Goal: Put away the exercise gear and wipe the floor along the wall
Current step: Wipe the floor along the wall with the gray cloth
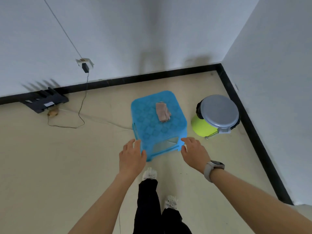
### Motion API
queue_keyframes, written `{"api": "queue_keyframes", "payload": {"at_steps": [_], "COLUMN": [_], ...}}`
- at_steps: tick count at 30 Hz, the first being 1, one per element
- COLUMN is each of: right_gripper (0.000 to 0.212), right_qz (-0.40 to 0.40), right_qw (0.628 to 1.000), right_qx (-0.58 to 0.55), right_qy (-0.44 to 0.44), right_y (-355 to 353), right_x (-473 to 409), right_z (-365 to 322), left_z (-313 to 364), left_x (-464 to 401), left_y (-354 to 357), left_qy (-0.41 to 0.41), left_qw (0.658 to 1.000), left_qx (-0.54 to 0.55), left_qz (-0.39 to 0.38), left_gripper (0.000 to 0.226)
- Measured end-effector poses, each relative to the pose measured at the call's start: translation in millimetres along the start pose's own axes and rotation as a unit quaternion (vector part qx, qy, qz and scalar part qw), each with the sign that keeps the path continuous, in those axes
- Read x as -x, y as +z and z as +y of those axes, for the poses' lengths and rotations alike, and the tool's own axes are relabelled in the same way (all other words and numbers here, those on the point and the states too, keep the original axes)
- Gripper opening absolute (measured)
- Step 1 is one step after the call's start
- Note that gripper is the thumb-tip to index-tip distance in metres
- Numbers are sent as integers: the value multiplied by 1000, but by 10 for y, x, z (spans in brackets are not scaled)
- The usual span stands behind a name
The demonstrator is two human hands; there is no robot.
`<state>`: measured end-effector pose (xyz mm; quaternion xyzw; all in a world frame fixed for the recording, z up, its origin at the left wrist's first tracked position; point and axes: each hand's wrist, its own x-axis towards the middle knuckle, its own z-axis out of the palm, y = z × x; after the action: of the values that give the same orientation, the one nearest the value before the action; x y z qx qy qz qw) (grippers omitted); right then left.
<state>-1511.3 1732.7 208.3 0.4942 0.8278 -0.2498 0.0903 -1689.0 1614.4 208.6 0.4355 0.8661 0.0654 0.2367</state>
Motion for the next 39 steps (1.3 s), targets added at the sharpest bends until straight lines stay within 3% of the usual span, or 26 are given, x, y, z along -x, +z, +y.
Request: {"api": "queue_keyframes", "payload": {"at_steps": [4,9,11,15,19,22,26,30,35,39], "right_gripper": [38,39,48,68,47,33,31,33,34,24], "right_qz": [-18,19,50,2,57,35,12,58,77,117], "right_qw": [1000,1000,997,994,994,998,968,911,851,786], "right_qx": [-9,6,16,75,38,-44,-238,-368,-431,-483], "right_qy": [20,-6,-49,-76,-84,-33,84,176,289,367], "right_y": [331,795,933,1136,1147,1041,972,928,994,1103], "right_x": [-961,-1878,-2111,-2413,-2510,-2491,-2084,-1179,299,1743], "right_z": [14,-28,-63,-38,-2,12,-10,93,358,515], "left_z": [-73,-208,-278,-479,-542,-462,-302,-24,494,978], "left_x": [-985,-1897,-2133,-2386,-2381,-2408,-2360,-1886,-816,343], "left_y": [377,890,1066,1314,1332,1198,918,797,1047,1308], "left_qy": [16,67,111,171,174,156,114,205,355,484], "left_qw": [1000,995,989,973,975,972,975,958,887,788], "left_qx": [-11,-38,-62,-125,-114,-113,-65,-61,-83,-126], "left_qz": [-18,-56,-76,-87,-81,-136,-177,-191,-283,-358], "left_gripper": [50,66,76,92,90,82,77,78,79,80]}}
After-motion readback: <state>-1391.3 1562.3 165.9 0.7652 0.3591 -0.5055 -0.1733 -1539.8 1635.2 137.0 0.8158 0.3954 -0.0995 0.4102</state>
